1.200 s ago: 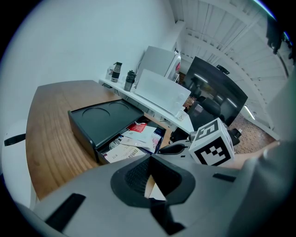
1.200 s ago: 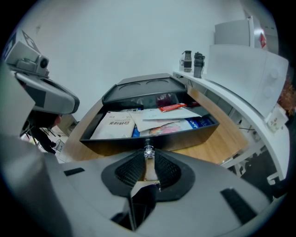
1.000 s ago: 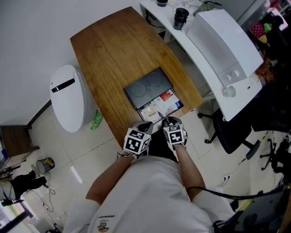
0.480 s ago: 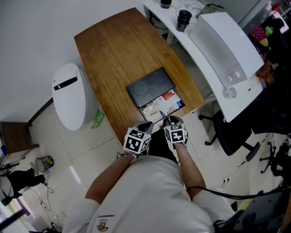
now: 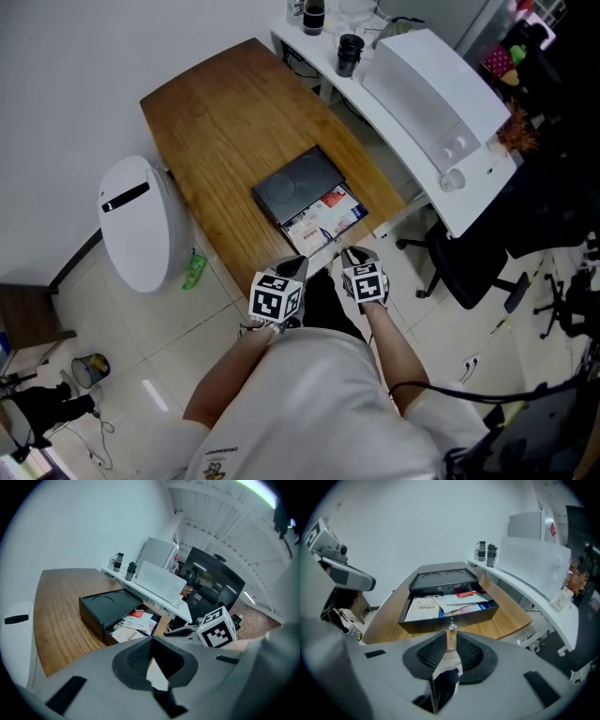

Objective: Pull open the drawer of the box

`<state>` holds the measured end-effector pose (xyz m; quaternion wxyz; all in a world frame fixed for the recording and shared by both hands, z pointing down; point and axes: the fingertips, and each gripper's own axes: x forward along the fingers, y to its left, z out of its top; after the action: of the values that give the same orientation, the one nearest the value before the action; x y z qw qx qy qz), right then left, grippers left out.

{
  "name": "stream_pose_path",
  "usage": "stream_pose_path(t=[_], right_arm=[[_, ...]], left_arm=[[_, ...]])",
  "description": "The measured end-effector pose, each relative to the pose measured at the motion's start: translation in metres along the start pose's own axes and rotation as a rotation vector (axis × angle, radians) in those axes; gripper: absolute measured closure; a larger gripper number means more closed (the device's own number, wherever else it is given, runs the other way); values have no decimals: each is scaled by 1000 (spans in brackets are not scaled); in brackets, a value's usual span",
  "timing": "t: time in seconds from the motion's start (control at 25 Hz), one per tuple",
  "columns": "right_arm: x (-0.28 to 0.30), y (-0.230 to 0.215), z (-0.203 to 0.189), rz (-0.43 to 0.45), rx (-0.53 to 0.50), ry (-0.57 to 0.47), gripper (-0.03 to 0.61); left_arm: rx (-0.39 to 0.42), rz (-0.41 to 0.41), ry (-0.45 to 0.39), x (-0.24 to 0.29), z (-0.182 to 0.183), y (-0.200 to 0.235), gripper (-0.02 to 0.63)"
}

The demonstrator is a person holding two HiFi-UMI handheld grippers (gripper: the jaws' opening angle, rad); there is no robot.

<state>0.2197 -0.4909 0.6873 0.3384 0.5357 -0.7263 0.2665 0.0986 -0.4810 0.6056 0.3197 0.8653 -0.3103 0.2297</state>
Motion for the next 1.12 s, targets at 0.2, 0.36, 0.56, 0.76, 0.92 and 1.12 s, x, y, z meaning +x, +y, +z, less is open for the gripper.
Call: stream_pose_path(t=[0.2, 0.36, 0.56, 0.76, 0.92, 1.12], right_arm=[[-38, 18, 8, -42, -2, -78, 589], [-66, 24, 3, -53, 71, -122, 589], [-98, 31, -2, -35, 98, -152, 589], [-128, 37, 11, 19, 122, -243, 589], [-155, 43, 10, 67, 139, -308, 589], [-179, 43, -28, 126, 187, -321, 590]], left_arm=[[-42, -31, -40, -20, -7, -2, 614], [-25, -60, -60, -31, -8, -12, 614], [-7, -54, -104, -52, -1, -21, 614], [-1, -16, -155, -69, 0, -33, 614], [-12, 12, -162, -74, -12, -56, 614], [1, 47, -171, -87, -39, -96, 614]])
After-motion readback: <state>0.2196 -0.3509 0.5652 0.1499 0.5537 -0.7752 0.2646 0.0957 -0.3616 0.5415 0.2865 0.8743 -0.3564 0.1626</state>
